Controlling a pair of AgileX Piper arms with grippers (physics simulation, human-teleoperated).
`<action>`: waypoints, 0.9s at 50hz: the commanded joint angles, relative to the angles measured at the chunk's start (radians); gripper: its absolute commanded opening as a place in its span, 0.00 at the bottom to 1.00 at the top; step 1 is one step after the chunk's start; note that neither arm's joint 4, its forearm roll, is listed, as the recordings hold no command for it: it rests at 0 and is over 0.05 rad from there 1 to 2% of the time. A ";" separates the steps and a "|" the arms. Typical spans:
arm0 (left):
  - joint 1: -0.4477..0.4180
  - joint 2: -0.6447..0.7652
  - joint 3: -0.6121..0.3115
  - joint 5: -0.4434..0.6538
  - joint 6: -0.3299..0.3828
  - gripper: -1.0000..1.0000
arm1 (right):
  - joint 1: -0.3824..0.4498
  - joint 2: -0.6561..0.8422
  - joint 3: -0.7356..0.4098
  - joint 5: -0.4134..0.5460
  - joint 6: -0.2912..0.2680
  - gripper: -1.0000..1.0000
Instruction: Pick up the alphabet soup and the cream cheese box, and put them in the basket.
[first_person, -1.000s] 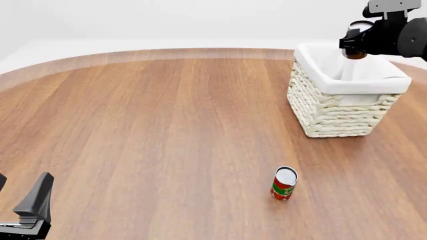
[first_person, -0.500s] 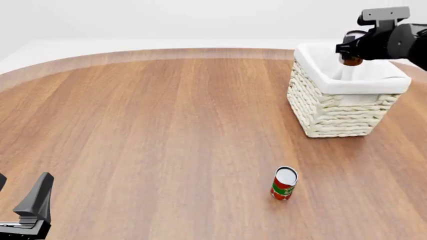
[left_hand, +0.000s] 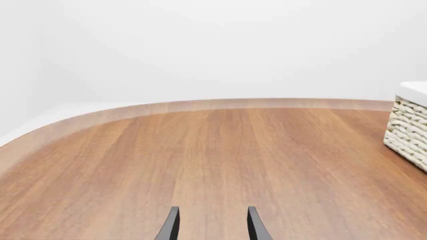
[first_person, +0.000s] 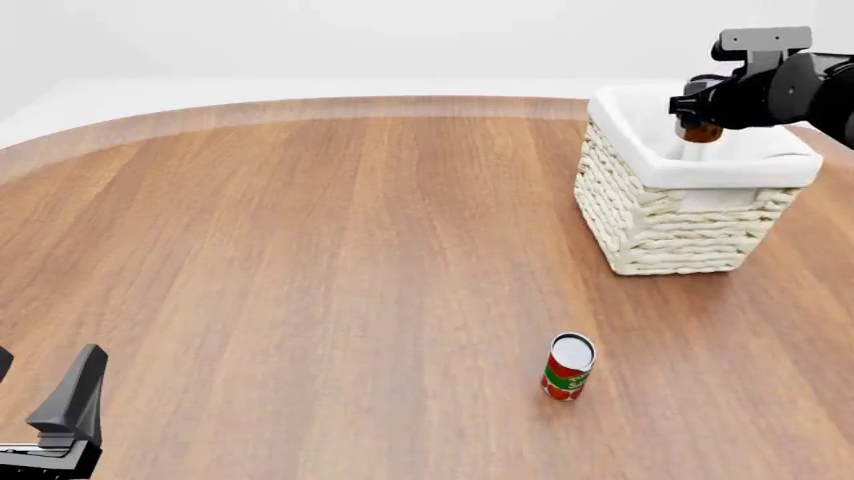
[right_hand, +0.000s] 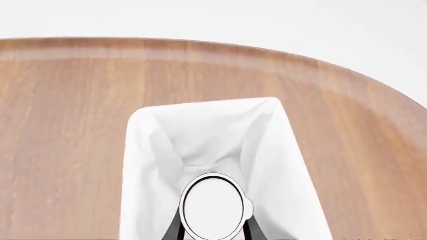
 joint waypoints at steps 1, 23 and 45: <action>0.000 0.000 0.000 0.000 0.000 1.00 | -0.006 0.012 -0.029 0.023 0.027 0.00; 0.000 -0.001 0.000 0.001 0.001 1.00 | -0.012 0.056 -0.079 0.085 0.053 0.00; 0.000 0.001 0.000 -0.001 0.000 1.00 | -0.019 0.087 -0.114 0.128 0.070 0.00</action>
